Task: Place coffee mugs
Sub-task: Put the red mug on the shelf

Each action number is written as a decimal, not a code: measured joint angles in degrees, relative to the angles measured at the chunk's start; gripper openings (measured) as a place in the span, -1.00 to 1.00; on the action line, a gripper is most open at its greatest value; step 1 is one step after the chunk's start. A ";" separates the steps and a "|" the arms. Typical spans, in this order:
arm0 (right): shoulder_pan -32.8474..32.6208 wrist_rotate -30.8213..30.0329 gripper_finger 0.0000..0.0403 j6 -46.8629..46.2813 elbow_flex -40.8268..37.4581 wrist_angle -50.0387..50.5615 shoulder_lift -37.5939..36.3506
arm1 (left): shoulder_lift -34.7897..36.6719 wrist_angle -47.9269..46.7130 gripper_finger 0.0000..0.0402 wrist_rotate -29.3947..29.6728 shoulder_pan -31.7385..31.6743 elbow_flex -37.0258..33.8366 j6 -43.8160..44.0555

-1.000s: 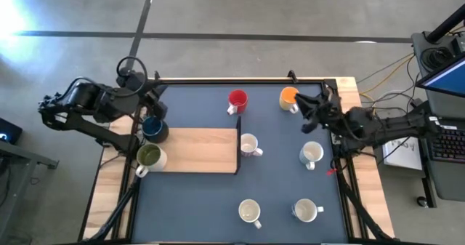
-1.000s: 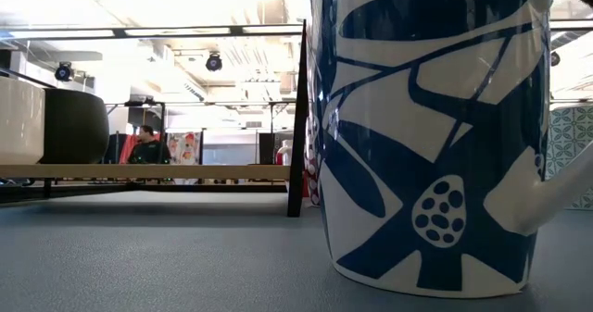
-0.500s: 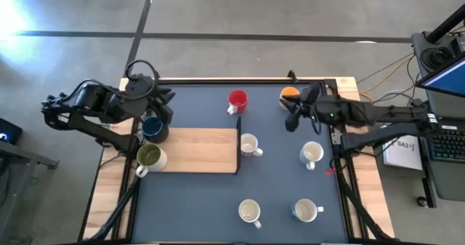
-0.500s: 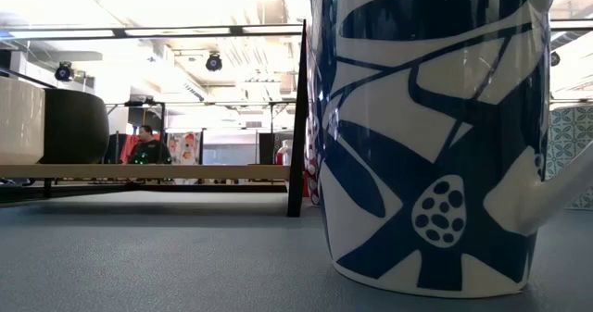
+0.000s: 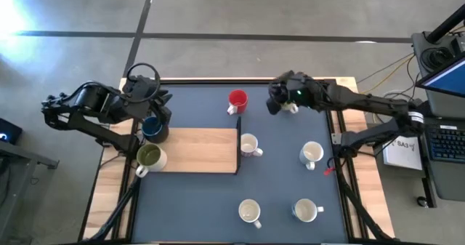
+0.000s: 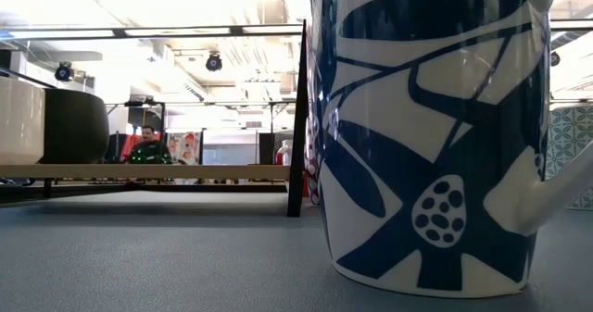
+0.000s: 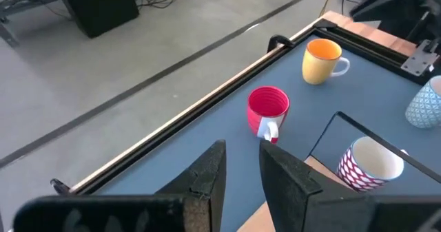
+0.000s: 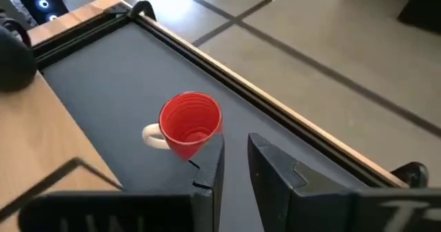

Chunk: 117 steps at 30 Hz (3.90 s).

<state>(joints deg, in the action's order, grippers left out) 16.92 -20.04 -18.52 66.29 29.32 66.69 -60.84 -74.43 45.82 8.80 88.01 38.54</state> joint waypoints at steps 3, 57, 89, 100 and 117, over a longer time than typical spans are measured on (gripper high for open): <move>1.87 1.02 -0.81 -0.75 1.93 -0.46 3.43 | -0.26 0.00 -0.65 0.00 0.00 0.00 -0.03; 9.96 13.19 -0.50 -21.57 16.74 0.41 37.47 | 0.01 -13.18 -0.65 -1.48 -0.02 -0.07 -0.52; 6.98 17.72 -0.81 -26.52 16.69 -9.06 37.70 | 1.05 -13.31 -0.65 -1.46 -0.01 -0.07 -2.03; 4.68 22.18 -0.81 -30.73 16.69 -17.99 41.57 | 1.11 -13.29 -0.65 -1.44 -0.02 -0.07 -1.96; 4.56 21.77 -0.80 -28.20 16.69 -21.12 41.91 | -0.95 -12.70 -0.65 -3.90 -0.01 -2.52 -1.98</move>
<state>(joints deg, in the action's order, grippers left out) 21.47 1.73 -46.73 82.98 8.21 108.60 -61.79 -87.13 41.92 8.79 85.49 36.56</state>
